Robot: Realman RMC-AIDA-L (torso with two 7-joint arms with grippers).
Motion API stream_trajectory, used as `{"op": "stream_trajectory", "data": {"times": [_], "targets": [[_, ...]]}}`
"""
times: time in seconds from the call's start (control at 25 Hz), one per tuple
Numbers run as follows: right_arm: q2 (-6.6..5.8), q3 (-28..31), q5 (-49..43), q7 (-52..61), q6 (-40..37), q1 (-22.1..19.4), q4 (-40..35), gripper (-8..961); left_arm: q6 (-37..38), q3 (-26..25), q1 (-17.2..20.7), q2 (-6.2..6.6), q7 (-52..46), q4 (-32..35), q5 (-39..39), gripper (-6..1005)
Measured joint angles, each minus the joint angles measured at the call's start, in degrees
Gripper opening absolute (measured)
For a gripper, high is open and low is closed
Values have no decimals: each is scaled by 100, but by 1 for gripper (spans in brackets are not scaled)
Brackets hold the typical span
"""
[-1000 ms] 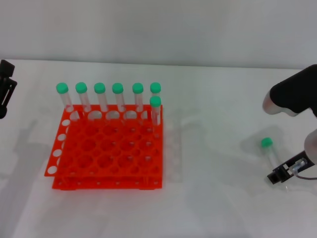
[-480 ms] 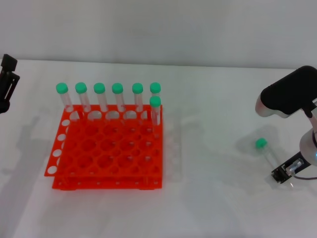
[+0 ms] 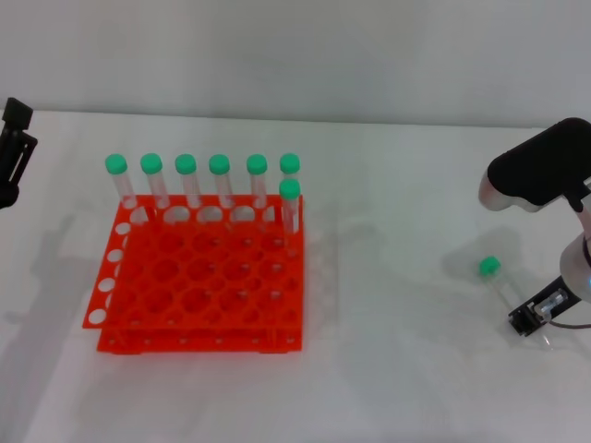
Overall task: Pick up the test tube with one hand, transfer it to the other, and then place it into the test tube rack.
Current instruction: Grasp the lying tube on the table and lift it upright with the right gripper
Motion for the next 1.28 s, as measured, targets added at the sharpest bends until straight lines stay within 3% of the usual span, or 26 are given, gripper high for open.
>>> {"op": "stream_trajectory", "data": {"times": [0.32,0.56,1.0,1.28], "targets": [[-4,133,24,-241,-67,-45,-170,247,-6,0,-46,10,0,-19,0,890],[-7,198,30,-277,-77,-33,-82,131,-18,0,-84,12,4,-21,4,890],[-9,447,28,-265,110,40,-45,132,-128,0,-122,12,143,-28,1,890],[7,456,43,-249,265,375,429,382,-178,0,-147,12,143,-28,2,890]]}}
